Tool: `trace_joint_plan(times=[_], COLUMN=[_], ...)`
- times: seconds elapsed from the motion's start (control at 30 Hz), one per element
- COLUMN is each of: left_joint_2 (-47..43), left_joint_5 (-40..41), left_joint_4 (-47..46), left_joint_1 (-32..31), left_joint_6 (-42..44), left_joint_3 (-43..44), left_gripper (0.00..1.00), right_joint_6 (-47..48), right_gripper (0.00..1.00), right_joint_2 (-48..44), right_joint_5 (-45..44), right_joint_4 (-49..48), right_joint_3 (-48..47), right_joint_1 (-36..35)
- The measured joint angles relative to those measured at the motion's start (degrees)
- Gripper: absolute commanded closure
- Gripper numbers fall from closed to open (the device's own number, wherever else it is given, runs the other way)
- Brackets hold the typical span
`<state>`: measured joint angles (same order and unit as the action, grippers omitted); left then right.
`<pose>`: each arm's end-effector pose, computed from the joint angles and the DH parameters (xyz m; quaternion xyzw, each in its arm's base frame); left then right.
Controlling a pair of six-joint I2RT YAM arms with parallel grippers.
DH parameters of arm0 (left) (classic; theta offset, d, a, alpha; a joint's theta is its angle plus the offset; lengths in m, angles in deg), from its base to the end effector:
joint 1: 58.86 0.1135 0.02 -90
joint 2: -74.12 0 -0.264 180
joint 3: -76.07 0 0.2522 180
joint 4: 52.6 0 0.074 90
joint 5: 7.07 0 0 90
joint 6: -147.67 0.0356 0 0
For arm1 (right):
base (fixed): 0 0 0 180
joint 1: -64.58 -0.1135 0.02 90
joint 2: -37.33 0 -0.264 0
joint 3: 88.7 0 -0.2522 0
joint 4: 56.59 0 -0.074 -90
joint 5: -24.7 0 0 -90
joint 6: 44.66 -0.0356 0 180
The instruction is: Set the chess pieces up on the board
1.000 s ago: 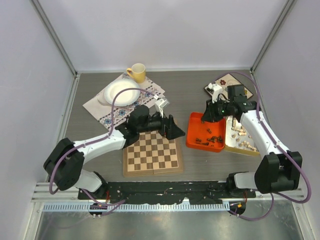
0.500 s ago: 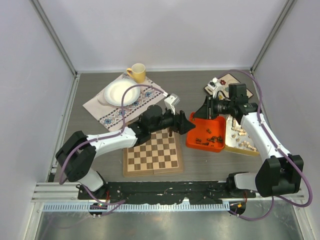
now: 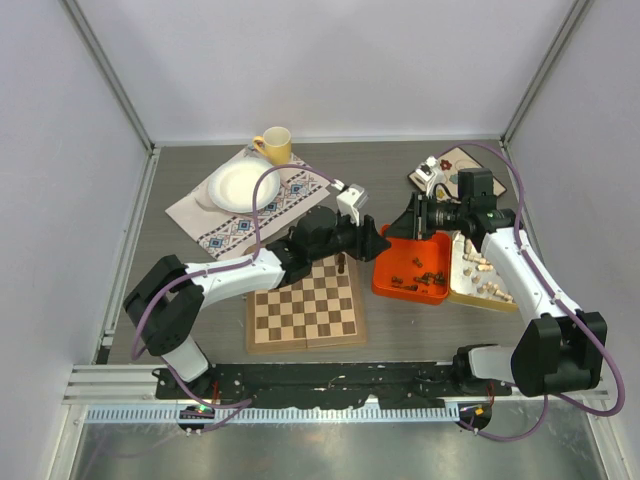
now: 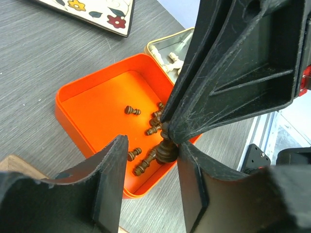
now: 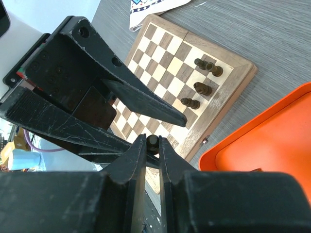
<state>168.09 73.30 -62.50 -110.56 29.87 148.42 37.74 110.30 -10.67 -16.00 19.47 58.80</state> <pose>0.2306 -0.3016 0.2618 0.2119 0.7451 -0.4523 0.4420 0.2612 0.0556 0.2979 -0.1747 0.8137 0.4582 0.3120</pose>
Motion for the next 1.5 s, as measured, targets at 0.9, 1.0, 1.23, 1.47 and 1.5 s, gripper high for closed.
trace_joint_plan(times=[0.9,1.0,1.23,1.47,1.5], left_joint_2=[-1.68,-1.77,-1.79,-1.77,-1.77], left_joint_5=[-2.43,-3.80,-6.01,-6.73,-6.84], left_joint_4=[1.70,1.64,1.22,0.76,0.72], left_joint_1=[-0.46,-0.46,-0.46,-0.44,-0.42], left_joint_6=[14.03,15.13,15.67,15.85,15.85], left_joint_3=[-4.00,-4.04,-4.04,-4.04,-4.04], left_gripper=[0.90,0.90,0.90,0.90,0.90], right_joint_6=[5.20,5.81,7.10,8.44,8.52], right_gripper=[0.53,0.54,0.57,0.66,0.68], right_joint_2=[-2.10,-2.05,-0.33,0.76,0.90], right_joint_5=[1.70,1.77,1.01,0.09,0.07], right_joint_4=[2.12,2.67,4.63,5.66,5.70], right_joint_3=[1.46,1.46,1.40,1.40,1.38], right_joint_1=[0.00,-0.39,-2.40,-3.37,-3.41])
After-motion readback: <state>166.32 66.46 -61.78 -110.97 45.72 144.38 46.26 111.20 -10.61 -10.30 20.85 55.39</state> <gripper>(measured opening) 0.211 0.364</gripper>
